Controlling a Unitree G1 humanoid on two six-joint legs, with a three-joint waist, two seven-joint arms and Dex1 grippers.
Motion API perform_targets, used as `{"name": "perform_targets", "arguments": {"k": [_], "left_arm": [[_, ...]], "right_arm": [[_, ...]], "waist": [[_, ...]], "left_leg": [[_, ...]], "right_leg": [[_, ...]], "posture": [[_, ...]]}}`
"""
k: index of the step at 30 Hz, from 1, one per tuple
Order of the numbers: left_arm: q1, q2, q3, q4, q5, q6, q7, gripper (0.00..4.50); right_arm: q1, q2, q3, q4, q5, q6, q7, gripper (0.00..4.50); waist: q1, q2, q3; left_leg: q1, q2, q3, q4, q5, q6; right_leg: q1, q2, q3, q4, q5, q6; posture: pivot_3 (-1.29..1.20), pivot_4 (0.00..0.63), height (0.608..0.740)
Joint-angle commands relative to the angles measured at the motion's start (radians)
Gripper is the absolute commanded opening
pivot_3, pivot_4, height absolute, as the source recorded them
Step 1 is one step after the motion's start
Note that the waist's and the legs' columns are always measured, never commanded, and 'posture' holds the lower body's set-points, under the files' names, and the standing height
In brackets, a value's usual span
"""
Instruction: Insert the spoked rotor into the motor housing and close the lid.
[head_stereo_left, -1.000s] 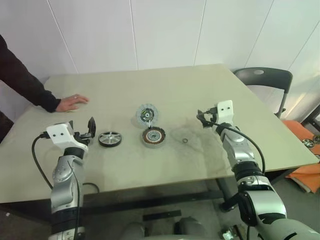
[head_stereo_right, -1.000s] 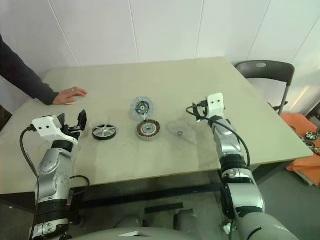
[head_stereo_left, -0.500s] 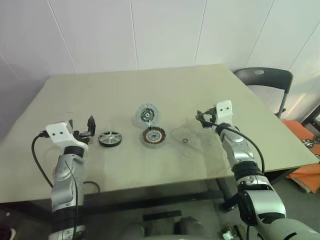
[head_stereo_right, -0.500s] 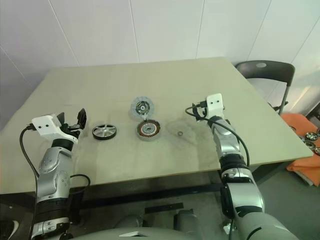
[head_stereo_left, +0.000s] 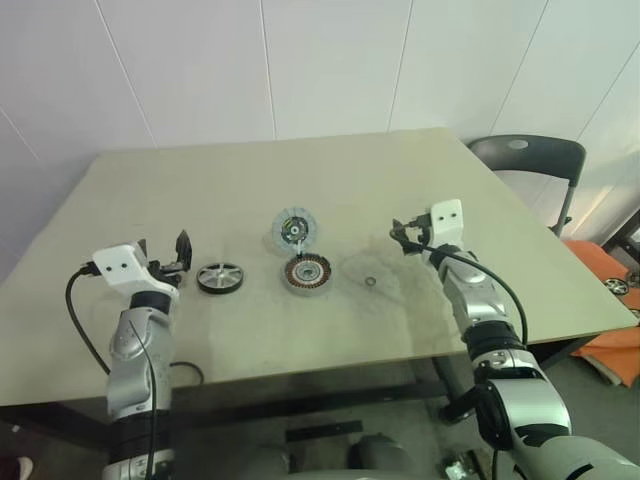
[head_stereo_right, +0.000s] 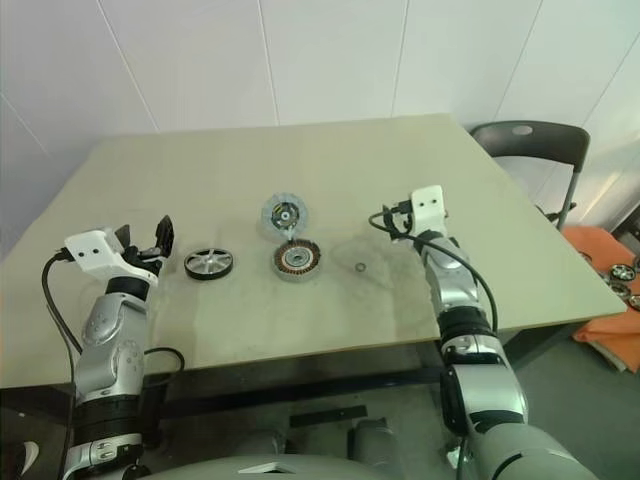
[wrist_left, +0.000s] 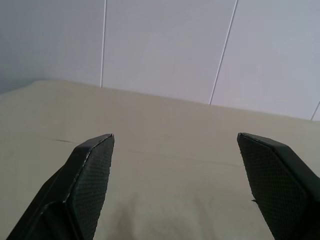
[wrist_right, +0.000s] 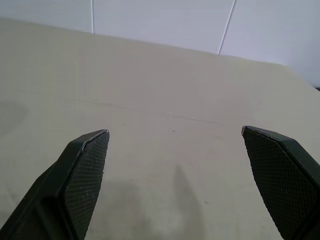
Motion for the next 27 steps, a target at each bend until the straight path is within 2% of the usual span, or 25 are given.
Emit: {"name": "perform_targets", "arguments": {"k": [1, 12, 27], "left_arm": [[-0.016, 0.007, 0.012, -0.04, -0.002, -0.024, 0.005, 4.18], [0.006, 0.027, 0.045, -0.06, -0.006, -0.018, 0.009, 4.18], [-0.001, 0.026, 0.027, -0.052, 0.002, -0.012, 0.002, 4.18]], "right_arm": [[-0.039, 0.004, -0.003, -0.01, -0.001, -0.03, 0.0, 4.44], [-0.048, 0.016, 0.002, 0.009, -0.002, -0.037, 0.009, 4.44], [-0.034, 0.021, -0.001, -0.006, -0.003, -0.041, 0.003, 4.44]], "waist": [[0.0, 0.0, 0.0], [0.0, 0.0, 0.0], [0.0, 0.0, 0.0]], "left_leg": [[0.0, 0.0, 0.0, 0.0, 0.0, 0.0], [0.0, 0.0, 0.0, 0.0, 0.0, 0.0], [0.0, 0.0, 0.0, 0.0, 0.0, 0.0]], "right_leg": [[0.0, 0.0, 0.0, 0.0, 0.0, 0.0], [0.0, 0.0, 0.0, 0.0, 0.0, 0.0], [0.0, 0.0, 0.0, 0.0, 0.0, 0.0]], "posture": [[0.0, 0.0, 0.74], [0.0, 0.0, 0.74], [0.0, 0.0, 0.74]]}}
